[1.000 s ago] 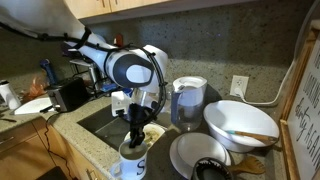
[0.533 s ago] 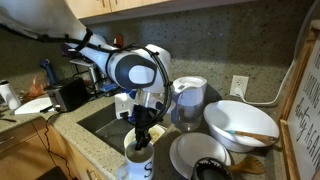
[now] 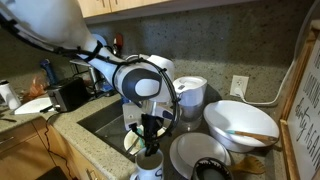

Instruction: Take the mug out of the sink, put it on the counter then use the towel to dry it inside

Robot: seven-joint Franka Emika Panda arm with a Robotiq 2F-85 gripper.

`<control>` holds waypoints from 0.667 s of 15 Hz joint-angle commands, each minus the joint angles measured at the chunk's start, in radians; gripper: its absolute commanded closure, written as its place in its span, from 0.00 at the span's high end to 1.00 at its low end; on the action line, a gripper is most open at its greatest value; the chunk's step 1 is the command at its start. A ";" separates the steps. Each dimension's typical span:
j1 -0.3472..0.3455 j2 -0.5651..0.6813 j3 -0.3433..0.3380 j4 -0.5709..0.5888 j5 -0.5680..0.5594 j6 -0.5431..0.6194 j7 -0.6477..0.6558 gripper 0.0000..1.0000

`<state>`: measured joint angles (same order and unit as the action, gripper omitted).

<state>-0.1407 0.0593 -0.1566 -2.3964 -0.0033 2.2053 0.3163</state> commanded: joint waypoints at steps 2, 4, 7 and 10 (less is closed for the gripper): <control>0.002 0.051 -0.006 0.037 -0.020 0.040 0.016 0.03; 0.003 0.061 -0.007 0.057 -0.024 0.037 0.016 0.03; 0.005 0.076 -0.007 0.079 -0.022 0.030 0.015 0.03; 0.007 0.089 -0.007 0.098 -0.019 0.019 0.013 0.45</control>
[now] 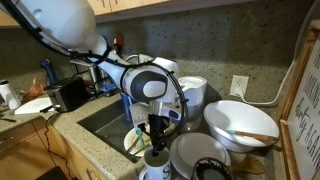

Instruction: Take the mug out of the sink, put it on the counter then use the towel to dry it inside

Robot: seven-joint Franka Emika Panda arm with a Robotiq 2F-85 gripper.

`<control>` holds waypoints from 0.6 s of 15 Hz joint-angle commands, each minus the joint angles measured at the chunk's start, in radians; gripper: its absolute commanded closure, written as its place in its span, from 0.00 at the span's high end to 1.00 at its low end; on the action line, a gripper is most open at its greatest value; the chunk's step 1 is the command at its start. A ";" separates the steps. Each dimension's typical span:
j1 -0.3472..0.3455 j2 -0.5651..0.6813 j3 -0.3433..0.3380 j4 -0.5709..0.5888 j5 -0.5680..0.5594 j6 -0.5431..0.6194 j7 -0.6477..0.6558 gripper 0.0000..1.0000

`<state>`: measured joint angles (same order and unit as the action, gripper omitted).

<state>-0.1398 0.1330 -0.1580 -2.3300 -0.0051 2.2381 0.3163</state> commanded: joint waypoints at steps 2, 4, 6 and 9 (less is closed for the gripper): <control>0.006 0.021 -0.006 0.040 -0.015 -0.012 0.012 0.60; 0.007 0.022 -0.005 0.049 -0.011 -0.019 0.008 0.76; 0.008 0.017 0.001 0.069 0.006 -0.058 -0.011 0.91; 0.013 0.009 0.016 0.121 0.030 -0.201 -0.064 1.00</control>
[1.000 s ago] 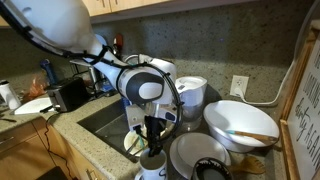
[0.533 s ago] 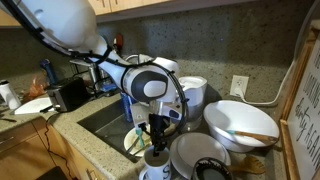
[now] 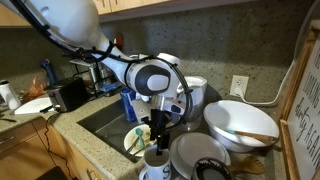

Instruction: Take the mug out of the sink, put it on the counter then use the towel to dry it inside

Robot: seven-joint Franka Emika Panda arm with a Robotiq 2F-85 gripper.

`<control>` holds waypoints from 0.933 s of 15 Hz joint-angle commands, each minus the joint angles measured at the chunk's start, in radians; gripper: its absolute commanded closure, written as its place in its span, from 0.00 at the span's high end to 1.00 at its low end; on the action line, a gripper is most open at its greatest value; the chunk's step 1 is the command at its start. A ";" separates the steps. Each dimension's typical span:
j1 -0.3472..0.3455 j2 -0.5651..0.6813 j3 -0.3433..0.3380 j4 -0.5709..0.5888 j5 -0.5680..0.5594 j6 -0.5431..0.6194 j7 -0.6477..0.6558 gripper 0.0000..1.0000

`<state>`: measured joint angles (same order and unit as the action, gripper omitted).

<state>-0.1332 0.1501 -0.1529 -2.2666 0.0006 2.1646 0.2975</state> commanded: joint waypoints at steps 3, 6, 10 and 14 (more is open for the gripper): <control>0.017 -0.010 0.023 0.117 0.027 -0.238 -0.064 1.00; 0.034 -0.006 0.040 0.176 0.029 -0.269 -0.069 1.00; 0.062 0.025 0.077 0.240 0.062 -0.197 -0.123 1.00; 0.094 0.084 0.133 0.293 0.131 -0.105 -0.231 1.00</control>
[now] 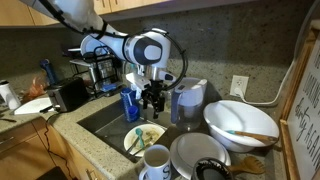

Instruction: Take the mug out of the sink, put it on the counter then use the towel to dry it inside

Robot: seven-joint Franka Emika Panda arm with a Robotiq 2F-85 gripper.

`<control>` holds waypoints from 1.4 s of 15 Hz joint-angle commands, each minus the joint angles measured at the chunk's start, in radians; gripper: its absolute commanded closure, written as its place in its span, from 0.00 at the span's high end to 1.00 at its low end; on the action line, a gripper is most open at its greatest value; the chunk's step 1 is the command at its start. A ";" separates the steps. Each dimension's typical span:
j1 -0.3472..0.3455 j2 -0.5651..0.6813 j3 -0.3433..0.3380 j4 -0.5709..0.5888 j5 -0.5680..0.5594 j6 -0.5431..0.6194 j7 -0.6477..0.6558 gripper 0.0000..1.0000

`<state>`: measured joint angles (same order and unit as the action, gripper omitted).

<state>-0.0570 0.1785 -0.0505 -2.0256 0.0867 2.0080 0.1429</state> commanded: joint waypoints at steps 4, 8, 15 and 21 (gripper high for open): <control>0.033 0.067 0.056 0.052 0.071 0.072 -0.127 1.00; 0.039 0.092 0.070 0.072 0.090 0.074 -0.166 1.00; 0.026 0.106 0.074 0.105 0.070 0.064 -0.288 1.00; 0.032 0.208 0.103 0.243 0.069 0.061 -0.458 1.00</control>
<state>-0.0221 0.3134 0.0290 -1.8799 0.1665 2.0846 -0.2460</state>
